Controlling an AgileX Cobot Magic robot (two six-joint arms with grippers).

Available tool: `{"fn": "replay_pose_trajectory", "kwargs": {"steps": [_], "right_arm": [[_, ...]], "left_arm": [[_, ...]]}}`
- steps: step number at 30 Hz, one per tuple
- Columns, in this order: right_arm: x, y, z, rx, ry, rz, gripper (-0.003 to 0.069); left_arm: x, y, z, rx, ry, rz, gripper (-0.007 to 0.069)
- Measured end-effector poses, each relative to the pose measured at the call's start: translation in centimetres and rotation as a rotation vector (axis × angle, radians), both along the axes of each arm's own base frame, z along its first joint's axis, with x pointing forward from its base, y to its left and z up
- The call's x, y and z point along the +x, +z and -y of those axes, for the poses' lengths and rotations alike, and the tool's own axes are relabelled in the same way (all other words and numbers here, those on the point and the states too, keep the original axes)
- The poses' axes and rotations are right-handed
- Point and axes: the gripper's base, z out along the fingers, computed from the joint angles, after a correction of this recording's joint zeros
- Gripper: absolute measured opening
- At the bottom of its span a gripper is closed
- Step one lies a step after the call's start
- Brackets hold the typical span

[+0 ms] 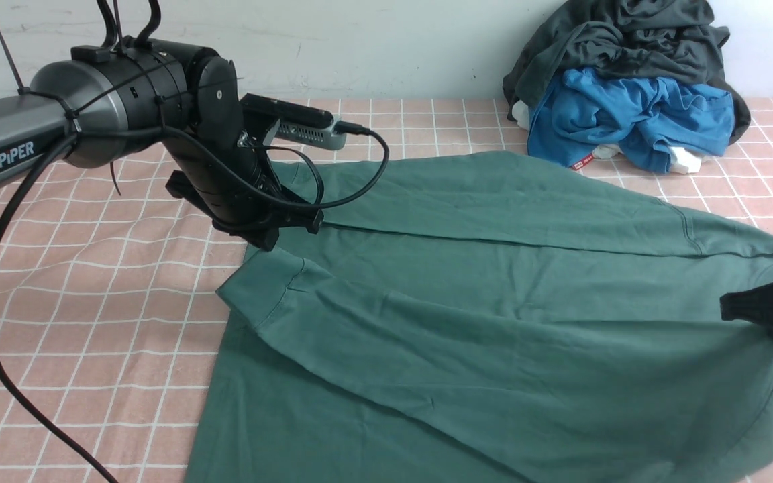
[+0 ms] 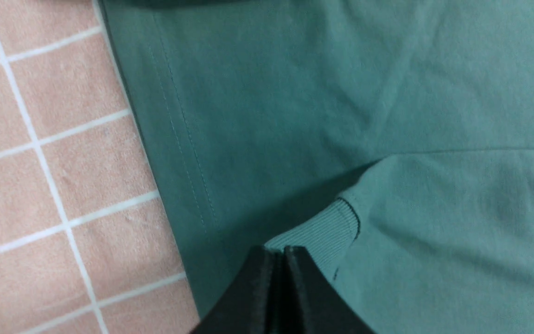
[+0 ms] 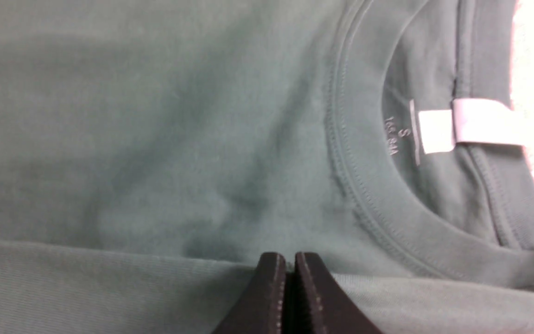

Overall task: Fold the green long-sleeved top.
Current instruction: Use the left arm to drag and place the cuff at the centered position on the left edge of the fabric, then use the left arm to clamp the cuff farthest from it

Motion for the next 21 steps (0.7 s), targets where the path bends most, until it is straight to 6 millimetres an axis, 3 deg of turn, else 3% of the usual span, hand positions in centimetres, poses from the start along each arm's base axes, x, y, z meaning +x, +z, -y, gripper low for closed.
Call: {"fn": "replay_pose_trajectory", "kwargs": {"steps": [7,11,16,19,21], "right_arm": [[0.2,0.2,0.2,-0.021,-0.018,0.025,0.0003],[0.2,0.2,0.3,-0.027,-0.021,0.026,0.0013],[-0.1,0.1,0.4,-0.037,-0.033,0.001,0.0081],[-0.4,0.7,0.5,-0.026,-0.056,0.003,0.0154],[-0.6,1.5,0.3,-0.003,-0.074,0.017,0.0176]], "left_arm": [[0.6,0.2,0.1,-0.013,-0.001,0.073,0.0006],[0.9,-0.8,0.1,0.004,-0.005,0.052,0.0037],[1.7,-1.4,-0.2,0.008,0.007,0.039,0.0189],[3.5,-0.8,-1.3,-0.047,0.069,0.031,0.036],[4.7,-0.4,-2.1,-0.08,0.104,0.037,0.0424]]}}
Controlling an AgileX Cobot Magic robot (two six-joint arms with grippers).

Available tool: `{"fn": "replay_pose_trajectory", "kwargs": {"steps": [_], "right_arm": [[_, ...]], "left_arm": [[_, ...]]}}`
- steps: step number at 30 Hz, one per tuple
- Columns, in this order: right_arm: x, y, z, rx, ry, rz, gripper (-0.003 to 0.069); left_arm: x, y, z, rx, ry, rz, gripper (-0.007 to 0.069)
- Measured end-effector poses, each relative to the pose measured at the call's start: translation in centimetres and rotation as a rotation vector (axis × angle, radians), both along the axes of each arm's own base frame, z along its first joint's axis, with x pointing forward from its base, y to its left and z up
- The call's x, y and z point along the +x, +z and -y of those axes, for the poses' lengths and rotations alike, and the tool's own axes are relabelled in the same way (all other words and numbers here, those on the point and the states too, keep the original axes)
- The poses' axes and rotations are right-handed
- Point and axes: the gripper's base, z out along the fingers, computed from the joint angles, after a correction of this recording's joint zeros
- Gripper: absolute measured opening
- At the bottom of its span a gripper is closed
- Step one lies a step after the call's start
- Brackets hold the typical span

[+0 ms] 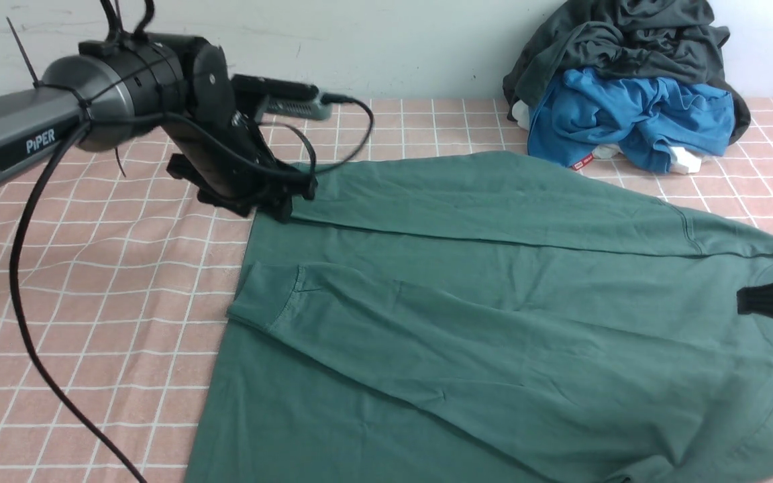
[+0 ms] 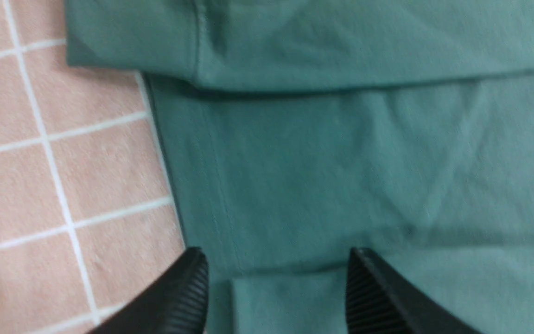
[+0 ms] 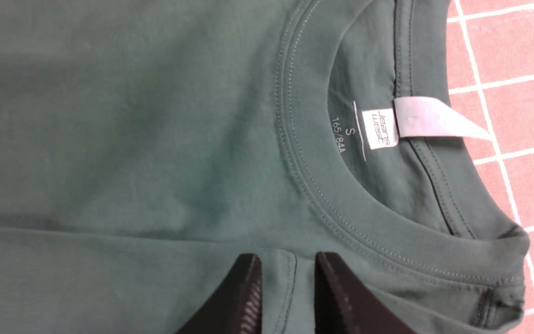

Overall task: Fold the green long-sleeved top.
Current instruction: Use the left arm to clamp the cuff farthest from it

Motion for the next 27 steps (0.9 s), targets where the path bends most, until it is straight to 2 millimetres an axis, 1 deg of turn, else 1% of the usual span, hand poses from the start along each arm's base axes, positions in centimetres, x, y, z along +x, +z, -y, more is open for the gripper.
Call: {"fn": "replay_pose_trajectory", "kwargs": {"steps": [1,2,5,6,7,10,13,14,15,17,18,19,20,21,23,24,25,27], "right_arm": [[-0.1,0.6,-0.3,0.019,0.003,0.003,0.0184],[-0.2,1.0,-0.6,0.025,0.018,0.002,0.0188],[-0.7,1.7,-2.4,0.052,0.125,-0.021,0.0192],[-1.0,1.7,-3.2,0.066,0.174,-0.043,0.0192],[-1.0,1.7,-3.4,0.069,0.184,-0.048,0.0192],[-2.0,1.3,-6.4,0.136,0.347,-0.133,0.0192],[-2.4,1.3,-7.8,0.177,0.432,-0.157,0.0192],[-2.4,1.3,-7.8,0.182,0.431,-0.158,0.0192],[-2.5,1.3,-8.0,0.191,0.445,-0.158,0.0192],[-2.5,1.4,-8.3,0.208,0.463,-0.152,0.0192],[-2.4,1.4,-8.4,0.211,0.466,-0.147,0.0192],[-2.4,1.4,-8.4,0.21,0.466,-0.146,0.0192],[-2.4,1.4,-8.4,0.21,0.468,-0.139,0.0192],[-2.4,1.4,-8.4,0.209,0.469,-0.137,0.0192],[-2.4,1.4,-8.4,0.209,0.469,-0.135,0.0192],[-2.3,1.4,-8.4,0.207,0.47,-0.134,0.0192],[-2.3,1.4,-8.4,0.205,0.471,-0.135,0.0192],[-2.3,1.4,-8.3,0.189,0.478,-0.136,0.0192]], "left_arm": [[1.3,-0.4,-0.8,-0.022,0.029,0.003,0.0468],[2.0,-0.6,-1.2,-0.032,0.044,0.01,0.0488],[4.3,-2.0,-2.7,-0.049,0.09,0.022,0.0519],[5.0,-2.7,-3.2,-0.053,0.105,0.024,0.0522],[5.2,-2.8,-3.1,-0.053,0.105,0.024,0.0522],[7.3,-5.2,-4.2,-0.065,0.157,0.03,0.0509],[8.4,-7.1,-4.4,-0.069,0.173,0.029,0.0472],[8.5,-7.0,-4.4,-0.068,0.172,0.034,0.0468],[8.7,-7.1,-4.4,-0.072,0.175,0.039,0.045],[9.1,-7.0,-4.1,-0.097,0.175,0.055,0.0371],[9.2,-7.0,-3.9,-0.098,0.165,0.061,0.0304],[9.2,-7.0,-3.8,-0.097,0.162,0.061,0.0293],[9.3,-6.9,-3.7,-0.096,0.152,0.065,0.0213],[9.3,-6.6,-3.5,-0.096,0.144,0.072,0.0152],[9.4,-5.9,-3.4,-0.093,0.128,0.083,0.006],[9.4,-5.5,-3.4,-0.09,0.118,0.079,0.0034],[9.3,-5.1,-3.4,-0.087,0.111,0.072,0.0021],[8.8,-3.8,-3.3,-0.079,0.089,0.032,0.0008]]}}
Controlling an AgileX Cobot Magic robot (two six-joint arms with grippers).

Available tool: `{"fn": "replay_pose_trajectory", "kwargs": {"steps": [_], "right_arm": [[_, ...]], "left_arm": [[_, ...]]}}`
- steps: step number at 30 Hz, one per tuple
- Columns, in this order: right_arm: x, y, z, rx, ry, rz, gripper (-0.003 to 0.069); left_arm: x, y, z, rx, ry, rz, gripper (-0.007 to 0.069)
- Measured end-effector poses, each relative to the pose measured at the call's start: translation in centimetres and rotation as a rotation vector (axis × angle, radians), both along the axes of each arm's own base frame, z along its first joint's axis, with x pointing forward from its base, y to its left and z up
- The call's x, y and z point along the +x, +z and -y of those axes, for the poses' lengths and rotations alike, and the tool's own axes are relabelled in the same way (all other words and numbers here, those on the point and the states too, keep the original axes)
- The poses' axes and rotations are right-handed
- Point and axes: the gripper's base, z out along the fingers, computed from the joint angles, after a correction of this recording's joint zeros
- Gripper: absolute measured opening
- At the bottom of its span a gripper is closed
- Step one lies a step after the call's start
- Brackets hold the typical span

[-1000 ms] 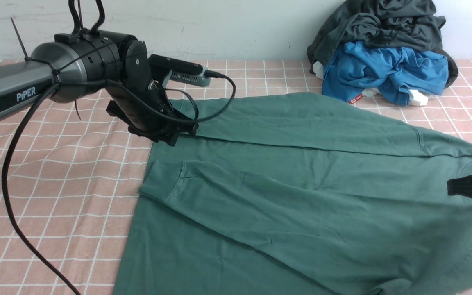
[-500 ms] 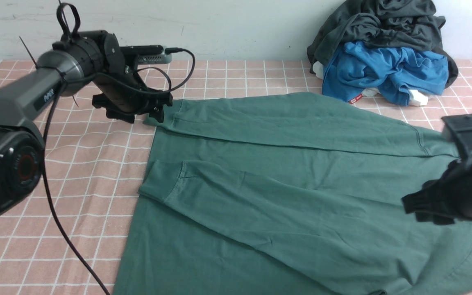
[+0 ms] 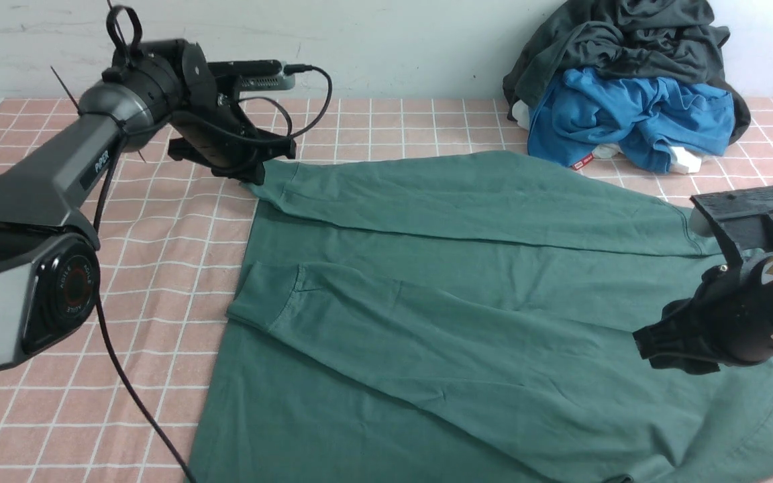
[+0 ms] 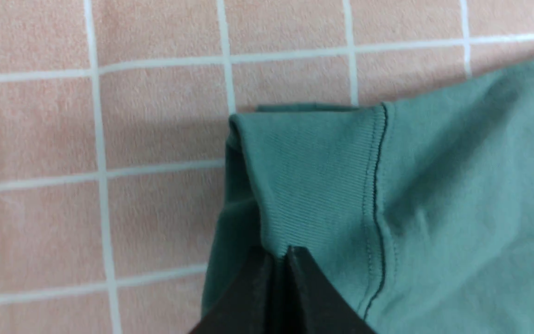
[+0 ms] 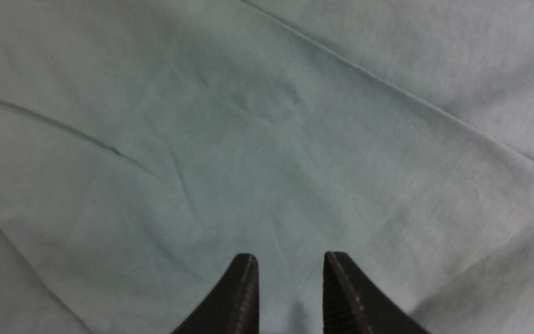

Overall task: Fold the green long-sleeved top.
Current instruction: Use the left arm to clamp the cuff farthest from it, then use the left arm to drag and drop the cuff onto the cuff closest to the left arm

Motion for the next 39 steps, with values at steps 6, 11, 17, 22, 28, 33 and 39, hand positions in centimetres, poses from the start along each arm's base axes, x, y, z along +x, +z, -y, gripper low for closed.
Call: {"fn": "replay_pose_trajectory", "kwargs": {"steps": [6,11,17,22,28,33,39], "right_arm": [[0.2,0.0,0.6,-0.097,0.05,0.024,0.0192],[0.6,0.7,1.0,-0.153,0.056,0.053,0.0192],[0.7,0.8,1.1,-0.165,0.046,0.063,0.0192],[0.9,0.9,1.0,-0.14,0.021,0.084,0.0192],[0.9,0.9,1.0,-0.137,0.017,0.084,0.0192],[0.8,0.8,1.0,-0.139,0.016,0.068,0.0192],[0.6,0.7,1.0,-0.133,0.011,0.05,0.0192]], "left_arm": [[-3.0,6.0,1.3,0.044,-0.133,-0.055,0.0006],[-6.9,6.3,2.8,0.072,-0.185,-0.175,0.0006],[-12.7,5.9,2.6,0.108,-0.214,-0.328,0.0006],[-17.3,6.7,2.2,0.111,-0.214,-0.298,0.0006],[-18.2,4.0,2.3,0.113,-0.205,-0.283,0.001],[-18.3,2.9,2.0,0.152,-0.222,-0.316,0.0126],[-20.1,5.7,1.7,0.164,-0.23,-0.317,0.0388]]}}
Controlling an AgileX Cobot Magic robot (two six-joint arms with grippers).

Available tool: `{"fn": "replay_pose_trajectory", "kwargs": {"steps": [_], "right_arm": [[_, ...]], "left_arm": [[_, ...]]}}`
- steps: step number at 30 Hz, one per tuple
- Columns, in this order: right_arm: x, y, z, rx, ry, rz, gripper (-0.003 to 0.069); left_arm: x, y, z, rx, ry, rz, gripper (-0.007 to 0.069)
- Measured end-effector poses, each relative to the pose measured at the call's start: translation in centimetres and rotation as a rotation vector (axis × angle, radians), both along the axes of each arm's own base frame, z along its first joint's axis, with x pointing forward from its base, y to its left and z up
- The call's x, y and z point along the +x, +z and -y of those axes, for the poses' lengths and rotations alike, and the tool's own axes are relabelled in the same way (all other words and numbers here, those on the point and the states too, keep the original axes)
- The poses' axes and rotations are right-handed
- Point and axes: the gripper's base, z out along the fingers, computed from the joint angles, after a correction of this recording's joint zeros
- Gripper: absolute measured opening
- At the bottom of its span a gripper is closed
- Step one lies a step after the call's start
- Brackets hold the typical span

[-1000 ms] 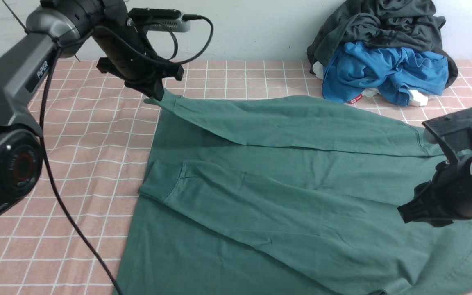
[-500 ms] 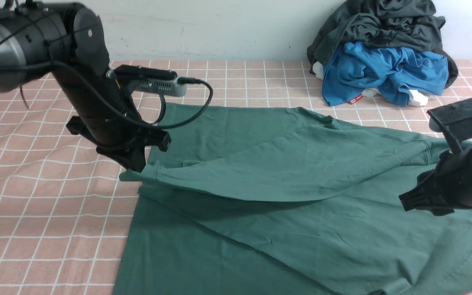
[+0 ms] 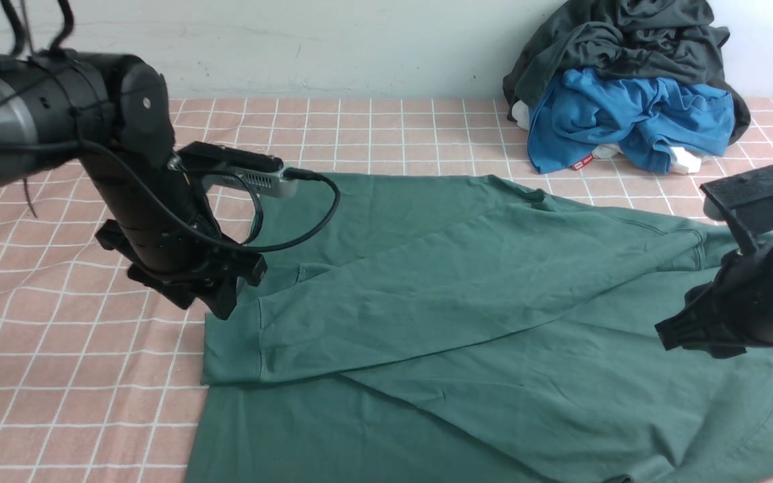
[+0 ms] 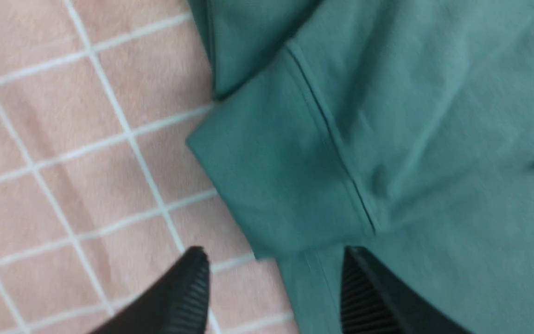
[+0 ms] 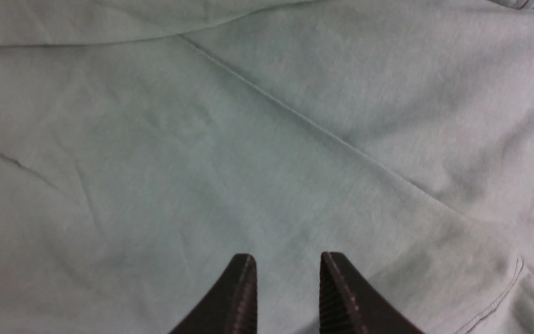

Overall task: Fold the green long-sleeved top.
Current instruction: Use both arms simultaneously to clamp the lower edge of the clothing fabric

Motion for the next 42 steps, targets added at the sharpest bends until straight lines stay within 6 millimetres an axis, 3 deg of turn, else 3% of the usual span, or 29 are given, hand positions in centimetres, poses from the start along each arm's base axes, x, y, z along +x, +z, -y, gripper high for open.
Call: {"fn": "replay_pose_trajectory", "kwargs": {"steps": [3,5,8,11,16,21,24,29,33,38,42], "right_arm": [[-0.2,-0.1,-0.2,0.028,-0.008,-0.022,0.0192],[-0.3,-0.1,-0.5,0.06,-0.008,-0.036,0.0192],[-0.4,-0.1,-0.9,0.095,0.025,-0.051,0.0192],[-0.6,-0.1,-1.5,0.145,0.089,-0.063,0.0192],[-0.8,0.1,-2.3,0.209,0.167,-0.064,0.0192],[-1.0,0.2,-2.7,0.235,0.214,-0.078,0.0192],[-1.0,0.2,-2.7,0.24,0.216,-0.078,0.0192],[-1.4,0.9,-2.6,0.24,0.225,-0.048,0.0192],[-3.2,4.2,-2.2,0.226,0.291,0.085,0.0192],[-6.6,7.7,-1.8,0.164,0.412,0.231,0.0163],[-8.6,6.0,-1.2,0.057,0.51,0.109,0.0185]], "left_arm": [[-2.2,1.0,0.7,0.014,-0.058,-0.01,0.0454],[-4.5,0.5,1.9,0.038,-0.182,-0.038,0.047],[-7.7,-1.4,3.3,0.073,-0.408,-0.101,0.0472],[-11.3,-4.6,4.6,0.104,-0.728,-0.15,0.0472],[-13.9,-7.7,4.4,0.126,-0.983,-0.169,0.0472],[-14.7,-9.3,3.8,0.136,-1.066,-0.129,0.0468],[-14.7,-9.6,3.7,0.143,-1.071,-0.097,0.0418],[-14.4,-9.3,3.8,0.162,-1.076,-0.041,0.0208],[-14.4,-7.3,3.7,0.156,-1.007,0.028,0.0031],[-15.4,-3.7,2.8,0.175,-0.92,0.128,0.0006],[-16.1,-1.6,1.9,0.204,-0.885,0.211,0.0006]]}}
